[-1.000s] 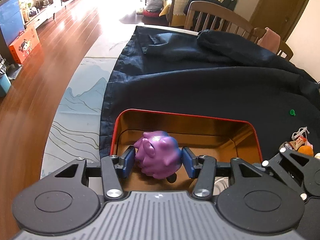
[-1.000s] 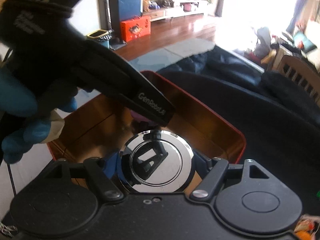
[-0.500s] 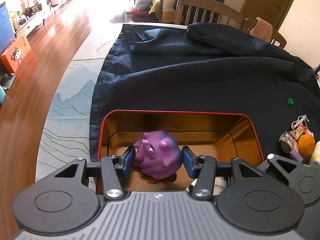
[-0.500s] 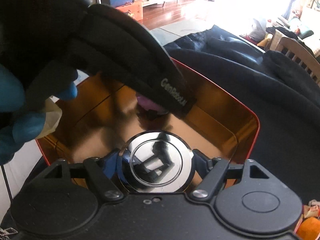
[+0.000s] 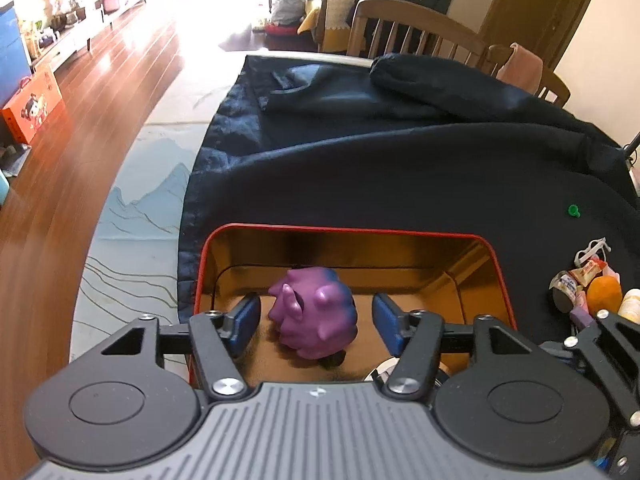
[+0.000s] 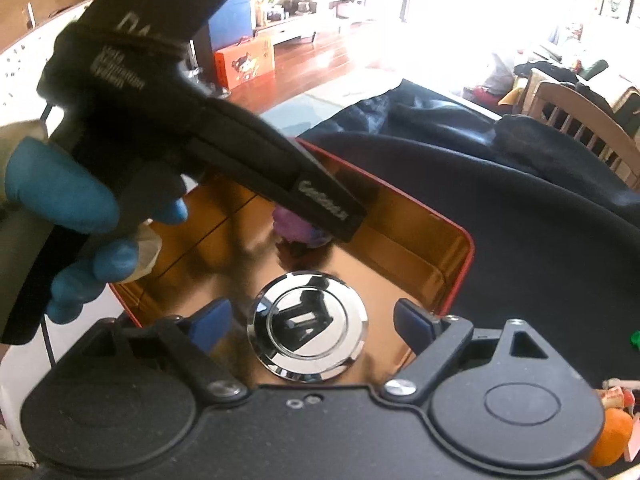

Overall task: Organize rigid objects
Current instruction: 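Open the left tool to drop the purple toy while the right tool releases the silver tin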

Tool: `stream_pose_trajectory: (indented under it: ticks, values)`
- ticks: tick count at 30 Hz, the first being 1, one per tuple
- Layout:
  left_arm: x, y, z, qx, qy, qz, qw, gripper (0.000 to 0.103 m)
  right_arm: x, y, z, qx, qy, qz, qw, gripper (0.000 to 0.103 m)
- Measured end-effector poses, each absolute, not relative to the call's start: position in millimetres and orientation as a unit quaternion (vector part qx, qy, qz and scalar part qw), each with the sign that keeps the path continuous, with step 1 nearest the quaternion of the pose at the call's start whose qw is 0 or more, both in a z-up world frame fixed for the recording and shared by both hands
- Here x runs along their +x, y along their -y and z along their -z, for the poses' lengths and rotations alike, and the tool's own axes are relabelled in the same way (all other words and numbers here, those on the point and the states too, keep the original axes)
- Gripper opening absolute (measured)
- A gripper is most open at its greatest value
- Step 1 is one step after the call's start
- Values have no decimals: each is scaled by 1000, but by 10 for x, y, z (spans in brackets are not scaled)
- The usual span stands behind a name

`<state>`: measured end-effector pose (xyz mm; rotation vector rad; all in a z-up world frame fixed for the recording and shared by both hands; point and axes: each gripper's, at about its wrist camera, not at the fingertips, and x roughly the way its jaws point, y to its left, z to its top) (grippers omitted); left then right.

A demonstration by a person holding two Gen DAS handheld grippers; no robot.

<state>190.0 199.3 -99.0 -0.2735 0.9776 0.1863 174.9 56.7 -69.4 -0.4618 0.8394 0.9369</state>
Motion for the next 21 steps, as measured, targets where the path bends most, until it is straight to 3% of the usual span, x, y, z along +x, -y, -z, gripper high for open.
stream_pose_trajectory:
  ticks: [11,14,21]
  values:
    - [1661,-1773,657,-115,-429,-85,892,65,1759,-186,369,-161,-369,-421,813,98]
    - [1590,-1687,565,-114,-415,-82,899,73,1750,-18,299,-144,-363,-414,822,102]
    - [1445,-1379,388,-102,-396,-67,910,77,1746,421,154,-111,-353,-384,846,103]
